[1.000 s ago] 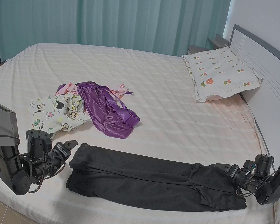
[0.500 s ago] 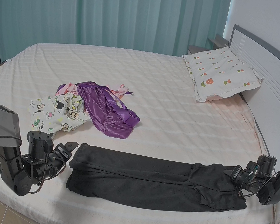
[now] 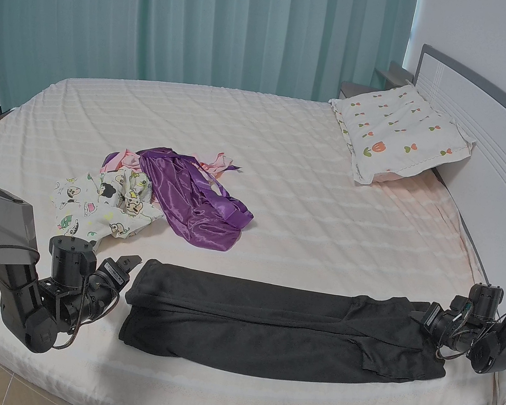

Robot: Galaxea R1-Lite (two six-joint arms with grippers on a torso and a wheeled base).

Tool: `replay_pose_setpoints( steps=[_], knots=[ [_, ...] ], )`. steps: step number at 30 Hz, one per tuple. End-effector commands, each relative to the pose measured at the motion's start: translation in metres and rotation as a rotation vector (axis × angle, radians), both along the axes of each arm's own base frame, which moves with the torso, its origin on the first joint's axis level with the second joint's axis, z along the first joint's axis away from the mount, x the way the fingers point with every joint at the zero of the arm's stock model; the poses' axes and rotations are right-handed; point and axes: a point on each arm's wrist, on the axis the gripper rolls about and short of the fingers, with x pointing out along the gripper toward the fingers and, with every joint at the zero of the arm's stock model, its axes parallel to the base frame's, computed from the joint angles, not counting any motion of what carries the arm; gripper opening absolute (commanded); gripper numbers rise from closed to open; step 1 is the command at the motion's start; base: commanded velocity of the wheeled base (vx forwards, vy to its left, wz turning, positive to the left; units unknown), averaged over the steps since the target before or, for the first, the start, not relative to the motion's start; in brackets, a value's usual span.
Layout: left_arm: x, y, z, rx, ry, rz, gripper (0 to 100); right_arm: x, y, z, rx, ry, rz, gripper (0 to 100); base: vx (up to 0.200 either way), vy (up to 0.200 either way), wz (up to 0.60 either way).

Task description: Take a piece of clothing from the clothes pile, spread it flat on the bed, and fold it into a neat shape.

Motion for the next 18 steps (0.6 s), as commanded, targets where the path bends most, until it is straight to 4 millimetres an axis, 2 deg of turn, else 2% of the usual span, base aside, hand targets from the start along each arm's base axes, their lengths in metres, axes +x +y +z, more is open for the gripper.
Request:
replay_pose_setpoints(
  steps=[1,2,3,9,13,18],
  knots=[
    [0.0,0.0,0.001,-0.001,-0.005,0.002,100,0.0,-0.001,0.001,-0.002,-0.002,-0.002,0,0.0,0.0,0.0],
    [0.001,0.001,0.001,-0.002,-0.007,0.003,100,-0.001,-0.001,0.001,0.0,0.003,-0.003,0,0.0,0.0,0.0],
    [0.001,0.001,0.001,-0.001,-0.007,0.005,100,-0.001,0.0,0.002,0.001,0.009,-0.002,100,0.0,0.0,0.0],
    [0.001,0.002,0.001,-0.001,-0.007,0.004,100,0.0,-0.001,0.007,-0.015,-0.003,-0.024,100,0.0,0.0,0.0],
    [0.002,0.001,0.0,0.002,-0.004,0.002,100,0.002,-0.003,0.02,-0.046,-0.046,-0.074,100,0.0,0.0,0.0],
    [0.019,0.001,0.009,0.016,-0.065,-0.001,100,0.001,-0.009,0.033,-0.04,-0.087,-0.097,100,0.0,0.0,0.0]
  ],
)
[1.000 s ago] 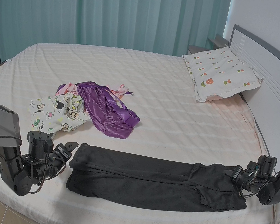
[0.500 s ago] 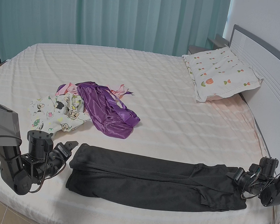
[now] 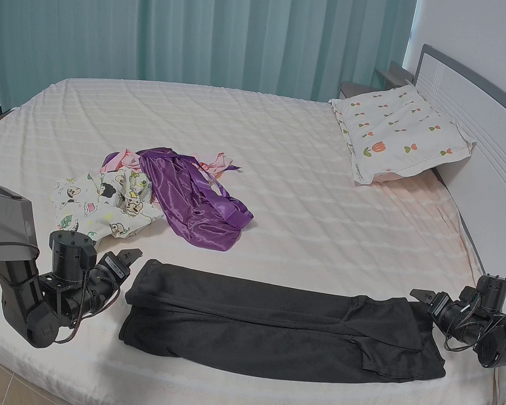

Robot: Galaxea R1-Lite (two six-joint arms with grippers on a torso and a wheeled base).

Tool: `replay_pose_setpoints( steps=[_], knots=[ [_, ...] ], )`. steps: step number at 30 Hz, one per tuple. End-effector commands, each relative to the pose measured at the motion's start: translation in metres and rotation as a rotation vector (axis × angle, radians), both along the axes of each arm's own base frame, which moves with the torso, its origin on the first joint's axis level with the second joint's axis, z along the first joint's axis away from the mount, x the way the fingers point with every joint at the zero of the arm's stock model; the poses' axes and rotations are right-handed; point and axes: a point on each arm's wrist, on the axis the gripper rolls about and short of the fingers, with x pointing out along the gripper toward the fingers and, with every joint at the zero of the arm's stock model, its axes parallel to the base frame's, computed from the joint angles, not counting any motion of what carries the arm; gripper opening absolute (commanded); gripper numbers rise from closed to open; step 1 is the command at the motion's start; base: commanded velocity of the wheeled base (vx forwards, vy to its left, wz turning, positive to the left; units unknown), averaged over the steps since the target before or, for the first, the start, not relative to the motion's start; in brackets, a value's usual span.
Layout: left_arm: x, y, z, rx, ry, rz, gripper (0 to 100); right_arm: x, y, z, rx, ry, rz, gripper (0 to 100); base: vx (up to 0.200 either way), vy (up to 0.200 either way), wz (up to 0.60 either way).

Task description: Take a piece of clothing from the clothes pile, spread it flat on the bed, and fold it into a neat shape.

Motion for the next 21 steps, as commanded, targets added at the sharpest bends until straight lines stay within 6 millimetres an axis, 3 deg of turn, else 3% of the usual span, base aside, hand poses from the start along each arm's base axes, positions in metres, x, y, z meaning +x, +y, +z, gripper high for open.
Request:
replay_pose_setpoints(
  steps=[1,4,9,15,21],
  knots=[
    [0.017,0.0,0.004,0.048,-0.043,-0.012,100,-0.001,-0.005,0.013,0.0,-0.042,-0.018,100,0.0,0.0,0.0],
    [0.033,0.004,-0.006,0.148,-0.028,-0.034,100,-0.001,-0.005,0.01,0.003,-0.033,-0.015,100,0.0,0.0,0.0],
    [0.055,0.008,-0.011,0.147,-0.027,-0.109,100,-0.001,-0.005,0.008,0.005,-0.027,-0.013,100,0.0,0.0,0.0],
    [0.071,0.025,-0.008,0.14,-0.015,-0.316,100,-0.004,-0.003,0.01,0.005,-0.026,-0.011,100,0.0,0.0,0.0],
    [0.095,0.022,-0.006,0.154,0.009,-0.345,100,-0.003,-0.003,0.006,0.006,-0.012,-0.011,100,0.0,0.0,0.0]
  ],
)
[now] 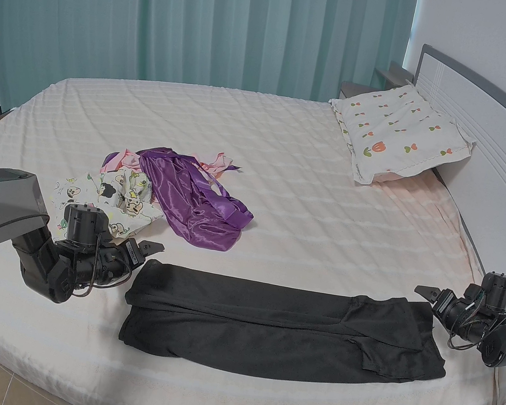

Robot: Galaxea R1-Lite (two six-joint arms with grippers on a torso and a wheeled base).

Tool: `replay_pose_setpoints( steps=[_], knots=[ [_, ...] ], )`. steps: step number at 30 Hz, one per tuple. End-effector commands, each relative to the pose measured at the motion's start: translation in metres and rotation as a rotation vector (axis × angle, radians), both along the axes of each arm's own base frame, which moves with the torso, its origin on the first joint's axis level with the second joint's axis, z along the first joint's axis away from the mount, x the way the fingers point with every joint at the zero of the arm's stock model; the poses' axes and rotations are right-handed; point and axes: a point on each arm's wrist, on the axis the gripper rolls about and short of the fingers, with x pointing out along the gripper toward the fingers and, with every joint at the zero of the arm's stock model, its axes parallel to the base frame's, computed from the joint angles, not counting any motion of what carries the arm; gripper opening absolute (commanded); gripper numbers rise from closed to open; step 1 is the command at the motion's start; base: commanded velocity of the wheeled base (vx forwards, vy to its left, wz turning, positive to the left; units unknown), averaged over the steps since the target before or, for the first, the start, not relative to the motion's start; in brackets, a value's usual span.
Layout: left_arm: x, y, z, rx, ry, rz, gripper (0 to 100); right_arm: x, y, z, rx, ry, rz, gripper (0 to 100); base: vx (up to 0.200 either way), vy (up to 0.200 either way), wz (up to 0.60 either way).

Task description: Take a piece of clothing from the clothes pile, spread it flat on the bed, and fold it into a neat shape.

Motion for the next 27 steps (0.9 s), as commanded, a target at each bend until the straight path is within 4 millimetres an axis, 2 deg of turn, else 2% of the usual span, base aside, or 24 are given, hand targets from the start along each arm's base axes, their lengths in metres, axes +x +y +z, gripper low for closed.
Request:
replay_pose_setpoints(
  steps=[1,4,10,19,20,27],
  knots=[
    [0.0214,0.0039,0.0002,0.012,-0.015,-0.008,100,0.0,0.0002,-0.0028,0.001,0.009,0.001,100,0.0,0.0,0.0],
    [0.0272,0.0026,0.0024,0.011,-0.02,-0.014,100,0.0001,0.0011,-0.0028,0.001,0.009,0.004,100,0.0,0.0,0.0],
    [0.0203,-0.0006,0.0023,-0.018,0.042,-0.08,100,0.0006,0.0015,-0.0049,0.002,0.014,0.005,100,0.0,0.0,0.0],
    [0.0218,-0.0052,0.0003,-0.024,0.049,-0.097,100,0.0012,0.0024,-0.0064,0.001,0.015,0.007,100,0.0,0.0,0.0],
    [0.0221,-0.0059,0.0007,-0.024,0.045,-0.099,0,0.0012,0.0024,-0.0063,0.001,0.014,0.007,100,0.0,0.0,0.0],
    [0.0224,-0.0038,0.0,-0.02,0.049,-0.082,0,0.0012,0.0024,-0.0069,0.001,0.017,0.007,100,0.0,0.0,0.0]
  ],
)
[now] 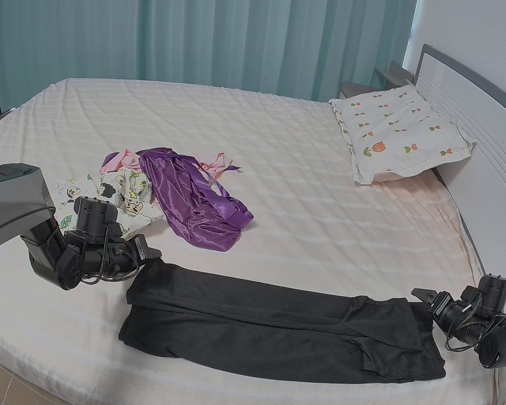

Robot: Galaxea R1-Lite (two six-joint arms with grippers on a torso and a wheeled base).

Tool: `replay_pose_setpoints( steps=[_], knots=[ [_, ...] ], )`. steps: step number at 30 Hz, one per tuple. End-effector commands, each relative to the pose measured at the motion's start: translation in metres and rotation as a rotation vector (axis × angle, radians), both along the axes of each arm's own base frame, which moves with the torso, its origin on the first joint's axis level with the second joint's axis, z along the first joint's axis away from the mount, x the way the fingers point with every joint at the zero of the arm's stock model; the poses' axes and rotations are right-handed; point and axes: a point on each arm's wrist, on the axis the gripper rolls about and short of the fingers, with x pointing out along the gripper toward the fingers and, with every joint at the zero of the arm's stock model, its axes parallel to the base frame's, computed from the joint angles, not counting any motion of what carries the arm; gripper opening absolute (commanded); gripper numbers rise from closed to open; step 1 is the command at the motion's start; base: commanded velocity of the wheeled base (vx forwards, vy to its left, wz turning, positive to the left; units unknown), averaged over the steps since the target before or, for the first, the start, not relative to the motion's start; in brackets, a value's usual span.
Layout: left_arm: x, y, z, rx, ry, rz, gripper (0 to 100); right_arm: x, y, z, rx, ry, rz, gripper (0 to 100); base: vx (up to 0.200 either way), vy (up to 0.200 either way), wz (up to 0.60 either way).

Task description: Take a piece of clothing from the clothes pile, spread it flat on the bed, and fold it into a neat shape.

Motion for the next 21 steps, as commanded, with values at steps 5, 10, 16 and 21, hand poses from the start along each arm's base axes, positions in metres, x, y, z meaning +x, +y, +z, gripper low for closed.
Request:
replay_pose_setpoints(
  steps=[5,10,16,21],
  knots=[
    [-0.0014,0.0032,-0.0017,0.008,0.006,0.019,0,0.0,-0.0006,0.0,0.0,-0.001,-0.002,100,0.0,0.0,0.0],
    [-0.0011,0.0051,0.0016,0.035,-0.001,0.11,0,-0.0001,-0.0006,0.0009,-0.001,-0.004,-0.003,100,0.0,0.0,0.0],
    [-0.0017,0.0066,0.0075,0.017,0.001,0.196,0,0.0002,-0.0045,0.0036,-0.002,-0.014,-0.015,100,0.0,0.0,0.0],
    [-0.0033,0.0073,0.0048,0.025,0.007,0.216,0,0.001,-0.0046,0.0036,-0.003,-0.016,-0.015,100,0.0,0.0,0.0]
  ],
)
